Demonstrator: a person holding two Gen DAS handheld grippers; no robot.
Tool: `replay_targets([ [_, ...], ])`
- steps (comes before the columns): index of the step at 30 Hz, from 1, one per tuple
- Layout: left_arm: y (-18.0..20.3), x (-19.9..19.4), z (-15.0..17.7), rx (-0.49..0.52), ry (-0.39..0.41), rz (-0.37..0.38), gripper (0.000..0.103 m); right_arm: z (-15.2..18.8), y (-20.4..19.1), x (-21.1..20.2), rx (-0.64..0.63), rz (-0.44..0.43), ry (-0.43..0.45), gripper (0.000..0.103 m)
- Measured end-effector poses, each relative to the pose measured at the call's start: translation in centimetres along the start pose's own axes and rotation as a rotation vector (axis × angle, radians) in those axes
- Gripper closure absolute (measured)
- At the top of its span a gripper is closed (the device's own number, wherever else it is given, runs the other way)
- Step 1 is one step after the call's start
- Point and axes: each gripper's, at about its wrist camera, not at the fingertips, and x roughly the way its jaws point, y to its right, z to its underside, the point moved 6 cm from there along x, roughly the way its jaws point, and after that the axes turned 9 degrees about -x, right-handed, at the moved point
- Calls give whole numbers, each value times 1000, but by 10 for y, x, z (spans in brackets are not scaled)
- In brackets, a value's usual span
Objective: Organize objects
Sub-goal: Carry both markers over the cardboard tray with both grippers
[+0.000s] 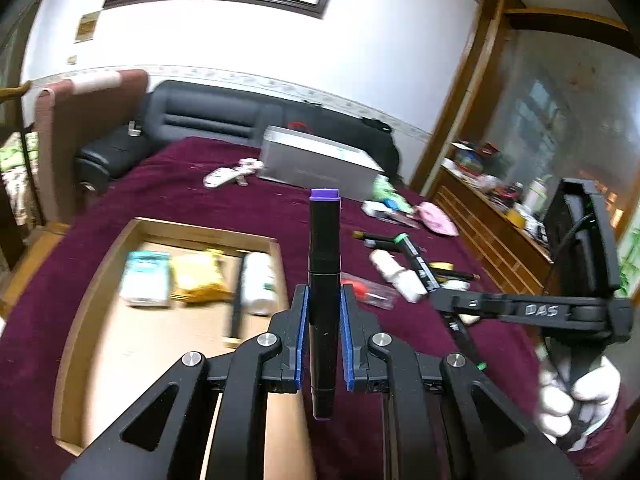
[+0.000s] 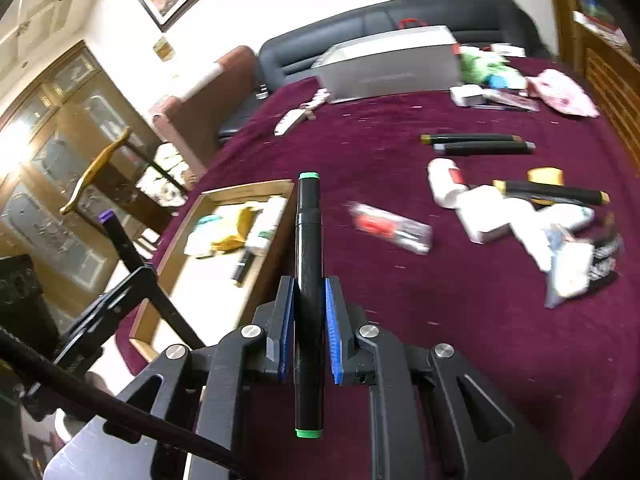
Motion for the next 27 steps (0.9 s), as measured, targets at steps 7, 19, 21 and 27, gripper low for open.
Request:
replay_targets([
  [7, -74, 6, -13, -45, -16, -129, 91, -20, -40, 54, 2, -93, -62, 90],
  [19, -142, 60, -18, -100, -167, -191, 91, -26, -78, 157, 20, -88, -217, 90],
  [21, -145, 71, -17, -106, -203, -193, 91, -28, -79, 168, 23, -71, -235, 90],
  [27, -149, 97, -14, -103, -277, -207, 91, -32, -74, 189, 32, -19, -267, 90],
])
